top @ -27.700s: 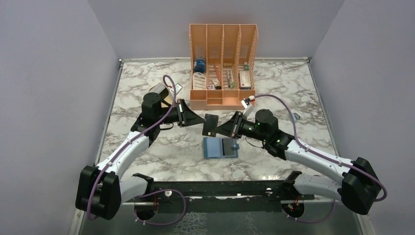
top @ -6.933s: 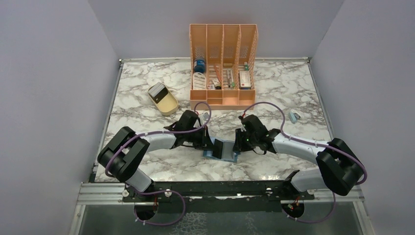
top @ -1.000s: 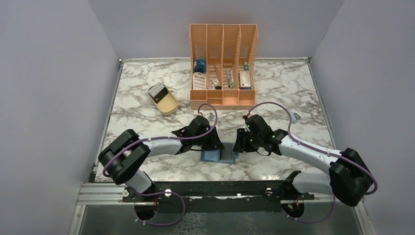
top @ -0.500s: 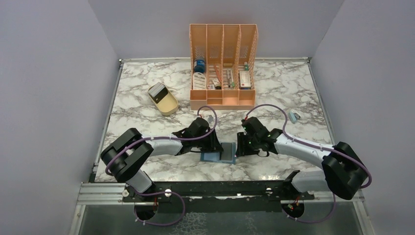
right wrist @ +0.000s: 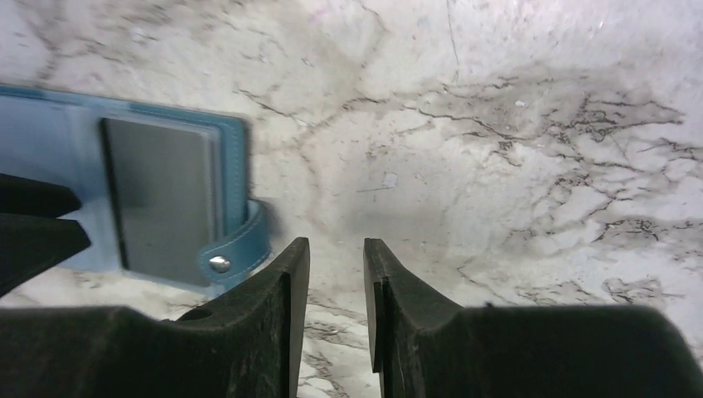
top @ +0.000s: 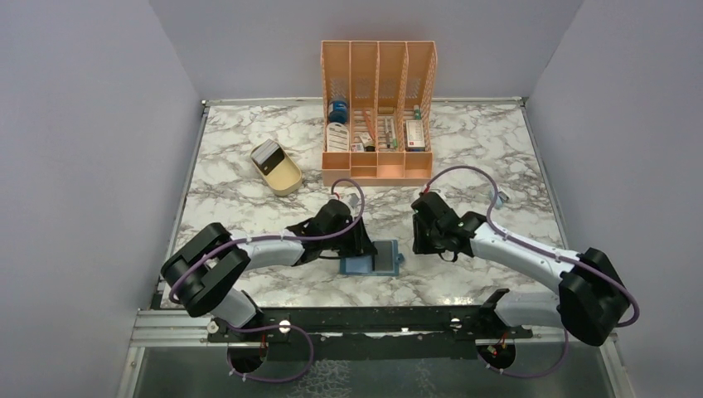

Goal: Put the credit cards into the card holder
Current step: Adjust the card holder at the center of the board, then pick up the credit card from the storage box.

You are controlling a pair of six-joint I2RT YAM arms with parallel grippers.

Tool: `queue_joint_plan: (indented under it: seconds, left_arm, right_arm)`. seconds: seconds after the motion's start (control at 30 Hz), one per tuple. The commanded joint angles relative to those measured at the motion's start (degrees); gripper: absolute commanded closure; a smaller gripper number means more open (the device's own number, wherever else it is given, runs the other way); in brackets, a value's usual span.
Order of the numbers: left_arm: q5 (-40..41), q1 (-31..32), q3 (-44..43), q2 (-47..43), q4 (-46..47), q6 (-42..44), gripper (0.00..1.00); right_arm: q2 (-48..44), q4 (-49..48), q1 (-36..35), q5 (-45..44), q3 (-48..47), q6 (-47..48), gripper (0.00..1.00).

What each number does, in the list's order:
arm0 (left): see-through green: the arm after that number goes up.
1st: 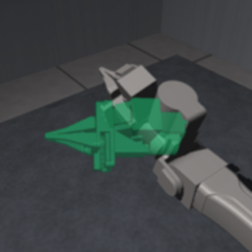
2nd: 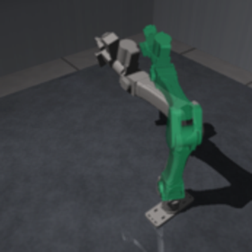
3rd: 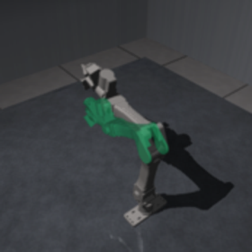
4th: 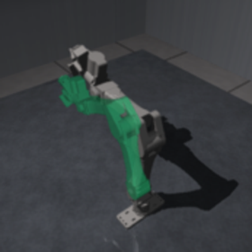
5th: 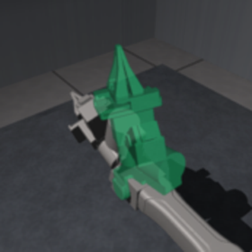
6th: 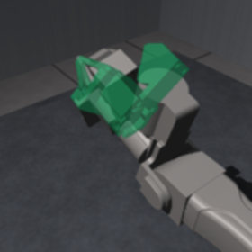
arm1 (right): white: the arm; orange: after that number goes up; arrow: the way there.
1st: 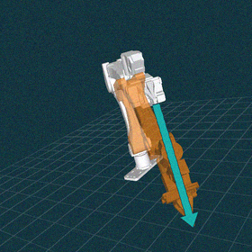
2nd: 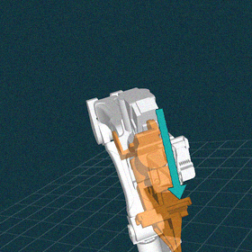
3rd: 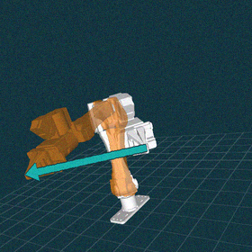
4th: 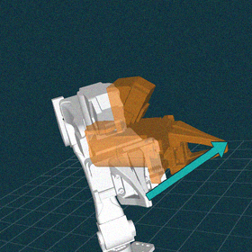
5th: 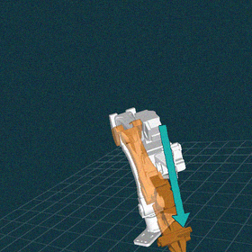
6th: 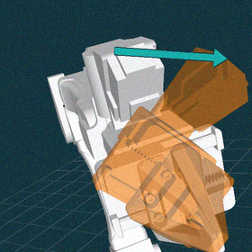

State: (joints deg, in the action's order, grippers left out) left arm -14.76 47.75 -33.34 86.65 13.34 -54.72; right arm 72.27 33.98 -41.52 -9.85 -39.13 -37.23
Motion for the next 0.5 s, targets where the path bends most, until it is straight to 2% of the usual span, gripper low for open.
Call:
queue_joint_plan:
  seconds: [0.0, 0.1, 0.23, 0.33, 0.47]
  left_arm:
    - [2.1, 0.2, -0.9, -4.8, -1.8, 1.9, 0.64]
    - [5.0, -0.1, -3.5, -7.0, -6.8, 5.4, 0.62]
    - [9.3, -2.3, -8.6, -8.7, -16.3, 12.4, 0.60]
    - [13.0, -4.8, -12.8, -9.9, -23.0, 18.1, 0.59]
    - [18.1, -9.6, -17.4, -11.1, -29.7, 26.2, 0.58]
  right_arm:
    - [-5.6, -1.3, -0.1, -0.1, -2.6, 0.8, 0.68]
    - [-8.8, -6.0, -0.1, 7.0, -1.4, 2.8, 0.60]
    - [-9.6, -9.1, -0.1, 13.4, 0.1, 0.6, 0.52]
    - [-9.4, -12.5, -0.1, 15.9, 3.0, -0.3, 0.43]
    - [-7.2, -13.5, -0.3, 15.7, 3.7, 1.1, 0.40]
